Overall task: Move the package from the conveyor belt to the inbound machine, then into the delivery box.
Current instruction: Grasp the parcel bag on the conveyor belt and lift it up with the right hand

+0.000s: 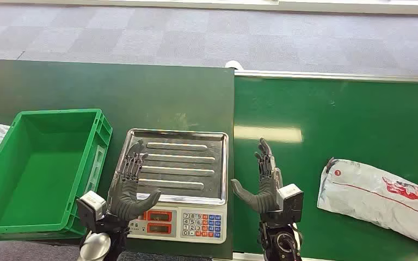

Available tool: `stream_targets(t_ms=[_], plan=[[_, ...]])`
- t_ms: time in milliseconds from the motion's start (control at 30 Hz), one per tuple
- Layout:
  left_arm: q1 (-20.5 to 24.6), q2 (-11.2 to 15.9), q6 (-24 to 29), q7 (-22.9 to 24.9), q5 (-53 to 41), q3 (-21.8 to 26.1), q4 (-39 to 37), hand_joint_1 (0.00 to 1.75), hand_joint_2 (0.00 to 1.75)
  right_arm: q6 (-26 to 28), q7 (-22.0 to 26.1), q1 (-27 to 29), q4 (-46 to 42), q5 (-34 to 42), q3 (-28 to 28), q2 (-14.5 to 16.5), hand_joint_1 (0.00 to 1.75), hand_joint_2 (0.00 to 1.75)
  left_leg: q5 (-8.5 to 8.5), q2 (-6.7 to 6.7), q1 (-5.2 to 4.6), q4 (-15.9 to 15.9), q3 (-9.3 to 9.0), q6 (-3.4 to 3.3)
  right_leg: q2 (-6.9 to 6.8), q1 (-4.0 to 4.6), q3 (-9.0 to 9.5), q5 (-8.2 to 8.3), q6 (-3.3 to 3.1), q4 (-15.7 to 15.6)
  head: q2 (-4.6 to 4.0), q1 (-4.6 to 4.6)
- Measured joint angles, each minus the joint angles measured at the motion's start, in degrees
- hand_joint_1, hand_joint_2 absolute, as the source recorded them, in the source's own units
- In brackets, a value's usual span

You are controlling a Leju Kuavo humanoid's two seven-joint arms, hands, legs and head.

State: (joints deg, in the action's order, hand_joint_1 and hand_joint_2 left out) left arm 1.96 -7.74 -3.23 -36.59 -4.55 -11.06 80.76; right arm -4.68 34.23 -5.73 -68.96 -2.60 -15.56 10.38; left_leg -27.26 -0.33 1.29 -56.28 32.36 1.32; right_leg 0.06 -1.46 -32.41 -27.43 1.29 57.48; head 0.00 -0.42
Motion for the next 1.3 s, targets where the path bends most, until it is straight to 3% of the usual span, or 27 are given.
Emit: stream_targets(t_ms=[367, 500, 633, 800, 1033, 1300], plan=[[-0.05, 0.00, 0.00, 0.01, 0.00, 0.00, 0.00, 0.00, 1.75, -0.05, -0.42, -0.02, 0.03, -0.44, -0.09, -0.23, 0.00, 1.75, 0.00, 0.00, 0.00, 0.00, 0.00, 0.00, 0.00, 0.00, 0.00, 0.00, 0.00, 0.00, 0.00, 0.00], [-0.13, 0.02, -0.02, 0.01, 0.00, 0.00, 0.00, 0.00, 1.75, 2.57, -1.22, -0.06, -0.19, -3.67, 0.13, -1.21, 0.00, 1.75, 0.00, 0.00, 0.00, 0.00, 0.00, 0.00, 0.00, 0.00, 0.00, 0.00, 0.00, 0.00, 0.00, -0.01], [-0.76, 0.07, 0.08, -0.24, -0.21, 0.22, 0.06, 0.00, 1.75, 4.89, -4.11, -0.87, -2.25, -9.05, 1.92, -3.85, 0.00, 1.75, 0.00, 0.00, -0.02, -0.01, 0.00, 0.00, 0.00, -0.02, 0.00, 0.01, 0.02, -0.01, 0.00, -0.02], [-1.89, 0.08, 1.20, -0.78, -1.28, 0.62, 0.77, 0.00, 1.75, 4.37, -8.45, -3.95, -2.96, -11.96, 6.28, -9.25, 0.00, 1.75, 0.00, -0.02, -0.06, -0.03, 0.00, -0.01, -0.02, -0.07, 0.04, 0.02, 0.03, -0.02, 0.00, 0.00], [-2.59, 0.20, 1.62, -1.17, -1.03, 0.80, 0.95, 0.00, 1.75, 5.66, -10.39, -5.07, -2.48, -15.66, 10.53, -15.44, 0.00, 1.75, -0.01, -0.06, -0.07, -0.04, -0.02, -0.01, -0.04, -0.07, 0.03, 0.03, 0.03, -0.02, 0.00, -0.03], [-2.75, 0.26, 1.73, -1.36, -0.85, 1.34, 1.46, 0.00, 1.75, 7.00, -11.47, -3.12, -2.51, -16.82, 13.74, -18.92, 0.00, 1.75, -0.02, -0.02, -0.07, -0.04, -0.01, -0.03, -0.02, -0.07, 0.03, 0.02, 0.03, -0.02, 0.00, -0.02]])
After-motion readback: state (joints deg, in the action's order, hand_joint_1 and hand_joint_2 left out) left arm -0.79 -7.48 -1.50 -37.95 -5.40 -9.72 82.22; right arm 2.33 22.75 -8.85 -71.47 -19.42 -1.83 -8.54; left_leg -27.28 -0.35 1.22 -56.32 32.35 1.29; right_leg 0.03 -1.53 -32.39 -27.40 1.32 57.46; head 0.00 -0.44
